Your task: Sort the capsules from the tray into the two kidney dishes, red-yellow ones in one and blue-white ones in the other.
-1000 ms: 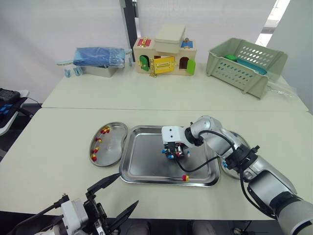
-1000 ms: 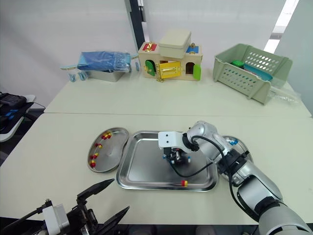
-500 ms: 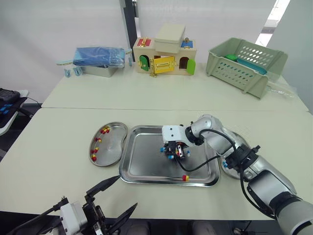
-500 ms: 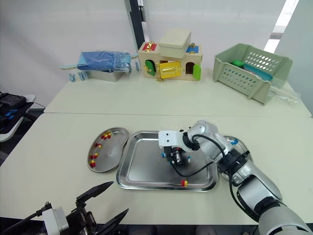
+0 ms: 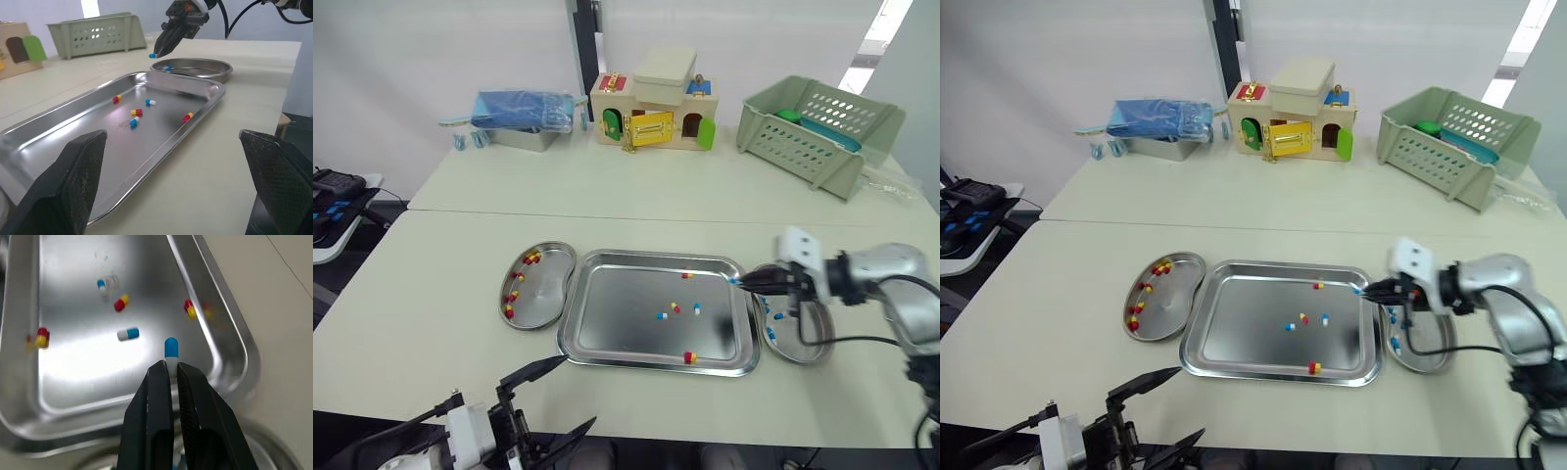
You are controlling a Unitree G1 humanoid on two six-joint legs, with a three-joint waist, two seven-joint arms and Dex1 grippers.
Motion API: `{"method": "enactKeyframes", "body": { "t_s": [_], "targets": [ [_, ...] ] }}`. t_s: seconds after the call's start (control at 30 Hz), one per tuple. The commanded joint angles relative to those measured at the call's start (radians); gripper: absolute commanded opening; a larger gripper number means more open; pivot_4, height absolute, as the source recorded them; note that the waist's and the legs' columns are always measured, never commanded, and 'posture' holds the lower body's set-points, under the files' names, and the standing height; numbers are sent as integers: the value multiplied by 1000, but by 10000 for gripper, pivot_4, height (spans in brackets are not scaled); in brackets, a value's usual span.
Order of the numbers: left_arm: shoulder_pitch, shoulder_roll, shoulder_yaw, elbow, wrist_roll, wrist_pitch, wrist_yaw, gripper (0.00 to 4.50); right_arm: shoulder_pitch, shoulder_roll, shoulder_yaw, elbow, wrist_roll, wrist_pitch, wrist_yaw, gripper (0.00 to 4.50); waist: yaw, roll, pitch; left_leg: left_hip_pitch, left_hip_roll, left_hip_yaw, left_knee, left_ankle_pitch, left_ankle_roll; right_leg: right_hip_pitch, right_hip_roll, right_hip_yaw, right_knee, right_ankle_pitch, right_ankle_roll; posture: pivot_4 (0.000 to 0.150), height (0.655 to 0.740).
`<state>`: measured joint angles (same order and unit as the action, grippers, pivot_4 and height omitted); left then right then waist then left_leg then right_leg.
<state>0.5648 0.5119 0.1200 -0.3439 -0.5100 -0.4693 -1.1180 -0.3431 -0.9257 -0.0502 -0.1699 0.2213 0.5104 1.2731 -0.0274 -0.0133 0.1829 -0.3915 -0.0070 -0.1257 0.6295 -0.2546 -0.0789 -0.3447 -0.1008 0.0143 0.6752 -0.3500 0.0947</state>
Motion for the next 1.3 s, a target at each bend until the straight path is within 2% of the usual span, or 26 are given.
{"method": "enactKeyframes", "body": {
  "t_s": [0.03, 0.17, 0.3, 0.37, 0.5, 0.67, 0.8, 0.83, 1.1, 1.3],
  "targets": [
    [-4, 22, -13, -8, -22, -9, -34, 45000, 115, -96, -123, -29, 9, -51, 18, 218, -7, 0, 0, 1, 0, 1, 0, 0, 0, 0, 0, 1, 0, 0, 0, 1500, 7400],
    [-19, 35, -26, -7, -23, -6, -56, 45000, 258, -167, -192, -35, 0, -86, 16, 218, -8, 0, 0, 5, 1, 3, 0, 0, 0, 3, 0, 2, 1, 0, 0, 1500, 7400],
    [-32, 39, -35, -19, -23, 10, -54, 45000, 312, -185, -202, -57, 6, -85, 1, 218, -9, 0, 0, 6, 1, 3, 0, 0, 0, 4, 0, 3, 1, 0, 0, 1500, 7400],
    [-40, 44, -39, -28, -21, 22, -44, 45000, 314, -183, -198, -52, 9, -87, -10, 6767, -7, 0, 0, 6, 1, 3, 0, 0, 0, 4, 0, 2, 1, 0, 0, 1500, 7400],
    [-40, 46, -35, -52, -21, 43, -27, 45000, 316, -189, -200, -50, 27, -71, -13, 16197, -5, -1, 0, 6, 1, 2, 0, 0, 0, 5, 0, 2, 0, 0, 0, 1500, 7400],
    [-29, 43, -29, -66, -18, 52, -13, 45000, 319, -199, -207, -27, 35, -81, -9, 30052, -5, -1, 0, 6, 1, 2, 0, 0, 0, 6, 0, 2, -1, 0, 0, 1500, 7400],
    [-28, 40, -23, -66, -15, 54, 1, 45000, 313, -197, -218, -18, 59, -72, -11, 43602, -5, -1, 0, 7, 1, 2, 0, 0, 0, 6, 0, 2, -1, 0, 0, 1500, 7400],
    [-29, 37, -19, -66, -14, 57, 14, 45000, 314, -198, -228, -4, 67, -70, -7, 44628, -5, -1, 1, 7, 1, 2, 0, 0, 0, 7, 0, 2, -1, 0, 0, 1500, 7400],
    [21, 26, 30, -86, -13, 68, 96, 45000, 329, -218, -342, 151, 131, -79, 42, 44628, -5, -2, 1, 8, 1, 2, 0, 0, 0, 7, 0, 2, -2, 0, 0, 1500, 7400],
    [84, 15, 89, -76, -15, 33, 115, 45000, 312, -257, -360, 393, 90, -208, 74, 44628, -4, -2, 1, 8, 1, 3, 0, 0, 0, 8, 0, 2, -2, 0, 0, 1500, 7400]
  ]
}}
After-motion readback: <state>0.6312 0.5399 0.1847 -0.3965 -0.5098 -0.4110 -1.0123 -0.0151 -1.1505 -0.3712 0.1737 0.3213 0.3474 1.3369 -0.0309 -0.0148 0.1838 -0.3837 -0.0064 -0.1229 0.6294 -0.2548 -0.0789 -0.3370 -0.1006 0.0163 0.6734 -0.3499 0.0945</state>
